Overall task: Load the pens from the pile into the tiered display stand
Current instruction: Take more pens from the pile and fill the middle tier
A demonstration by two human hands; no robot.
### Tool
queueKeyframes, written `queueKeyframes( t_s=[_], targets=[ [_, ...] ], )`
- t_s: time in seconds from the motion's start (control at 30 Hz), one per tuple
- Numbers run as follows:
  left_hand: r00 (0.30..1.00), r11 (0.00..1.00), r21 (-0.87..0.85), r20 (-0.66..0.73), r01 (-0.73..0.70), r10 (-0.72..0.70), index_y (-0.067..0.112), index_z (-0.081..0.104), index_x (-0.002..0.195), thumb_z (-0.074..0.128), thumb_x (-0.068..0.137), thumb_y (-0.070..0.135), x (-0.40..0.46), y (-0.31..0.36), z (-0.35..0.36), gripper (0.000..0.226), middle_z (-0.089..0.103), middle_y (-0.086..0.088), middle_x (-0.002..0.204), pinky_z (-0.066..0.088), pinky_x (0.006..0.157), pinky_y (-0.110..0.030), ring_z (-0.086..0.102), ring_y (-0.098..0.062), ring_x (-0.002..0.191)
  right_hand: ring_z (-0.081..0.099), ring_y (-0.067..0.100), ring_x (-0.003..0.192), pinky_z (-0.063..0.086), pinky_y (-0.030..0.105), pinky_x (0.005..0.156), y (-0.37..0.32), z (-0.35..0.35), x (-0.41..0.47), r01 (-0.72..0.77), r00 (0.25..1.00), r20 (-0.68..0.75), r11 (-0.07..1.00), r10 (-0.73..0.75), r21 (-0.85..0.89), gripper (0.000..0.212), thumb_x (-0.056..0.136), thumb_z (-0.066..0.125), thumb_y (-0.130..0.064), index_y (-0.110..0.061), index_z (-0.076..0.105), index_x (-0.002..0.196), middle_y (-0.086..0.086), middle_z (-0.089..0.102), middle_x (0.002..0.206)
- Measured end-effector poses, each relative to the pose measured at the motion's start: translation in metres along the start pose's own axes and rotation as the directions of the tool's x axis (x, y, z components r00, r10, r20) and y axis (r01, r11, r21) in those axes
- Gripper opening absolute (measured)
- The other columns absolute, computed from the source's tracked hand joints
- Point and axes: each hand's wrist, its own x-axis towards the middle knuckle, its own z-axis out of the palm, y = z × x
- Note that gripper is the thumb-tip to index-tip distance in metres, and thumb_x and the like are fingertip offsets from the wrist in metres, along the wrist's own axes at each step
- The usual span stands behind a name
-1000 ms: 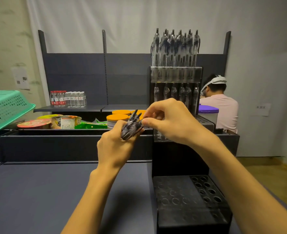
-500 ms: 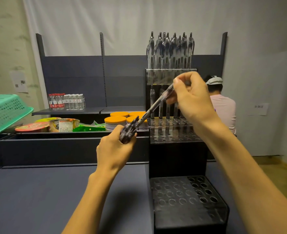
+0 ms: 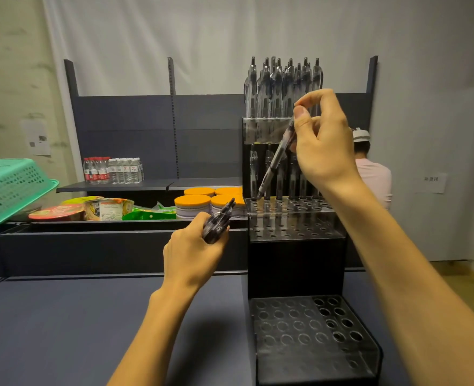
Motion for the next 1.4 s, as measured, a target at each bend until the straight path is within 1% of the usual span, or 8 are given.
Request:
queueKeyframes(
  t_s=[0.13,0.3,0.43,0.77,0.87,0.97,1.23,1.4],
  targets=[
    [1.0,1.0,0.006,-0.007,0.002,-0.002,0.018,0.058,0.084,0.067,0.085,0.034,-0.001,0.001,0.0,0.019,0.061,0.006,0.066,0.037,0.049,-0.027,0.055,-0.02,0.058,0.049,-0.007,0.05,0.038,0.01,0.049,0.0,0.005,-0.001,0.008,1.0,0.031,0.999,-0.007,-0.045,0.012,0.102,0.045,-0.02,-0.013,0.05,0.11,-0.009,0.052,0.066],
    [1.0,1.0,0.002,-0.006,-0.014,0.014,0.018,0.058,0.085,0.068,0.085,0.032,-0.001,0.001,0.001,0.018,0.062,0.005,0.068,0.042,0.048,-0.029,0.056,-0.02,0.058,0.054,-0.002,0.059,0.038,0.007,0.054,-0.003,0.012,-0.003,0.035,0.994,0.111,0.986,-0.017,-0.164,0.015,0.099,0.051,-0.027,-0.02,0.059,0.11,-0.014,0.056,0.068],
    [1.0,1.0,0.008,-0.011,-0.018,0.019,0.016,0.06,0.087,0.068,0.085,0.032,-0.001,0.0,0.001,0.018,0.064,0.004,0.07,0.044,0.049,-0.03,0.057,-0.019,0.058,0.06,0.005,0.074,0.051,0.024,0.077,-0.004,0.016,-0.004,0.061,0.987,0.156,0.976,-0.028,-0.21,0.017,0.094,0.061,-0.026,-0.019,0.068,0.108,-0.009,0.063,0.079],
    [1.0,1.0,0.007,-0.015,-0.022,0.022,0.016,0.059,0.086,0.069,0.084,0.032,-0.001,0.0,0.002,0.019,0.064,0.004,0.069,0.046,0.049,-0.034,0.058,-0.021,0.058,0.065,0.013,0.082,0.055,0.039,0.085,-0.006,0.024,-0.004,0.139,0.967,0.246,0.949,-0.067,-0.284,0.023,0.092,0.063,-0.029,-0.026,0.068,0.115,-0.008,0.066,0.082],
    [0.999,1.0,-0.002,-0.019,-0.028,0.028,0.016,0.06,0.087,0.069,0.084,0.032,-0.001,0.001,0.002,0.018,0.064,0.004,0.069,0.046,0.049,-0.033,0.057,-0.02,0.058,0.066,0.018,0.094,0.053,0.041,0.091,-0.007,0.023,-0.007,0.154,0.951,0.305,0.933,-0.051,-0.326,0.031,0.094,0.06,-0.028,-0.028,0.063,0.126,-0.003,0.071,0.095],
    [0.999,0.999,-0.002,-0.03,-0.033,0.033,0.016,0.06,0.086,0.069,0.084,0.031,-0.001,0.001,0.003,0.017,0.064,0.004,0.068,0.045,0.048,-0.033,0.057,-0.021,0.057,0.064,0.018,0.101,0.05,0.036,0.092,-0.004,0.021,-0.01,0.162,0.947,0.319,0.91,-0.035,-0.382,0.028,0.096,0.056,-0.028,-0.026,0.064,0.124,-0.001,0.071,0.106],
    [0.998,0.999,-0.003,-0.048,-0.048,0.047,0.017,0.059,0.084,0.069,0.084,0.032,-0.001,0.002,0.002,0.018,0.058,0.009,0.062,0.031,0.045,-0.023,0.052,-0.016,0.052,0.064,0.016,0.087,0.053,0.037,0.087,0.001,0.02,-0.019,0.157,0.956,0.288,0.925,-0.055,-0.345,0.035,0.093,0.06,-0.029,-0.025,0.058,0.128,-0.004,0.068,0.089],
    [0.993,0.996,-0.041,-0.085,-0.081,0.077,0.016,0.059,0.085,0.06,0.083,0.043,0.0,0.001,0.001,0.027,0.059,0.008,0.064,0.039,0.045,-0.027,0.054,-0.017,0.053,0.062,0.011,0.074,0.055,0.043,0.079,-0.003,0.021,-0.034,0.135,0.959,0.274,0.969,-0.075,-0.206,0.024,0.09,0.065,-0.026,-0.022,0.061,0.113,-0.009,0.064,0.075]
  ],
)
